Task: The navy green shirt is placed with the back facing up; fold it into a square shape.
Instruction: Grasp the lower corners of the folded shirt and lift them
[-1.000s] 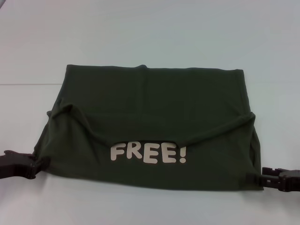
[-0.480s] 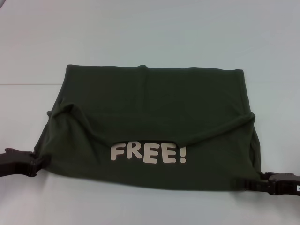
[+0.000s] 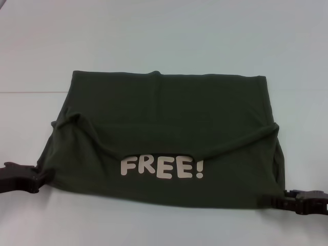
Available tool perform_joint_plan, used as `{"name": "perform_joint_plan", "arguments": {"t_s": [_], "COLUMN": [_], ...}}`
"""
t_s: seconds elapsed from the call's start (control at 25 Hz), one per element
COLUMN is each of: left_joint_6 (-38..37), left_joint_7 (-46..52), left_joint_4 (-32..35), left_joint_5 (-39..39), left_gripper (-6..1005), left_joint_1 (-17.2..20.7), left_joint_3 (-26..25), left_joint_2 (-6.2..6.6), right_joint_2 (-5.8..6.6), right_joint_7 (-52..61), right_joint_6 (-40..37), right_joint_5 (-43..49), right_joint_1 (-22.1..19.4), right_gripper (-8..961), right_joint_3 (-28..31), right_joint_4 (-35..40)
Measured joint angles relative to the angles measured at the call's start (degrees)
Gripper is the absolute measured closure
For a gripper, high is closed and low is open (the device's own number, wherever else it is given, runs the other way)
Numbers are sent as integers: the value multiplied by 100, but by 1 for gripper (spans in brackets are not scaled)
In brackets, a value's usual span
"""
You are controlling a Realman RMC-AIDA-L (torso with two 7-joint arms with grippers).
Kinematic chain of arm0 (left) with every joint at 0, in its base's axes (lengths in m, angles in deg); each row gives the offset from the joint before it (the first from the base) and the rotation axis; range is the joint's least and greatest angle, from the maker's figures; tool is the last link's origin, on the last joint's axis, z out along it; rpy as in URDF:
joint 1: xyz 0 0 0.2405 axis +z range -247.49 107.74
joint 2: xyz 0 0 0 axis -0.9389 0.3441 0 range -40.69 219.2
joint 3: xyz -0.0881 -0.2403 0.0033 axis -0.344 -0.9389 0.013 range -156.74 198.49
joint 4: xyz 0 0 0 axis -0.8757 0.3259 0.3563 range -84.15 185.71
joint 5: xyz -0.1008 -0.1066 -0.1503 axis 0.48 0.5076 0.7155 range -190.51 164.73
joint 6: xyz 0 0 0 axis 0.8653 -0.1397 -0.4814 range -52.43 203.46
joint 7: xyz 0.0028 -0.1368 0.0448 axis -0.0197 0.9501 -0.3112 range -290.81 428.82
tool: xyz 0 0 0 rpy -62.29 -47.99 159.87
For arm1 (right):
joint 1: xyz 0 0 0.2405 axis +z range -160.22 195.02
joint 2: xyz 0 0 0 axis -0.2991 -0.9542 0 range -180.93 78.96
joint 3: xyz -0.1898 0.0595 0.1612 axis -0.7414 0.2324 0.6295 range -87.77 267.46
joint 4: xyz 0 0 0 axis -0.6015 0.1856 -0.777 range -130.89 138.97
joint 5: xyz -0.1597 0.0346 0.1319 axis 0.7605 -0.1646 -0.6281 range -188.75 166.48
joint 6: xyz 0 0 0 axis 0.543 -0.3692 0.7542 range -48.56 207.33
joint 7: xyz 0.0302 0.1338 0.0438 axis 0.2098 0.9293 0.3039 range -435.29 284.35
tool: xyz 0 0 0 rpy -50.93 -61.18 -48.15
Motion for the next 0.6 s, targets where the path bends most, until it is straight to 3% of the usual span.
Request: {"name": "perform_joint_plan", "arguments": {"t_s": [0.32,0.6], "left_joint_6": [-10,-79], "left_joint_7": [-1,2], "left_joint_4": [3,9], "left_joint_5": [1,0], "left_gripper": [948,948], "left_joint_1": [0,0], "left_joint_3": [-1,0], "left_joint_2": [3,11], "right_joint_2": [-7,-6], "right_joint_7": [26,7], "right_joint_6": [75,61], "right_joint_5": [101,102], "right_joint_1": [46,53], "right_gripper": [272,563], "right_joint_3": [-48,-57], "right_joint_4": [-28,-29]}}
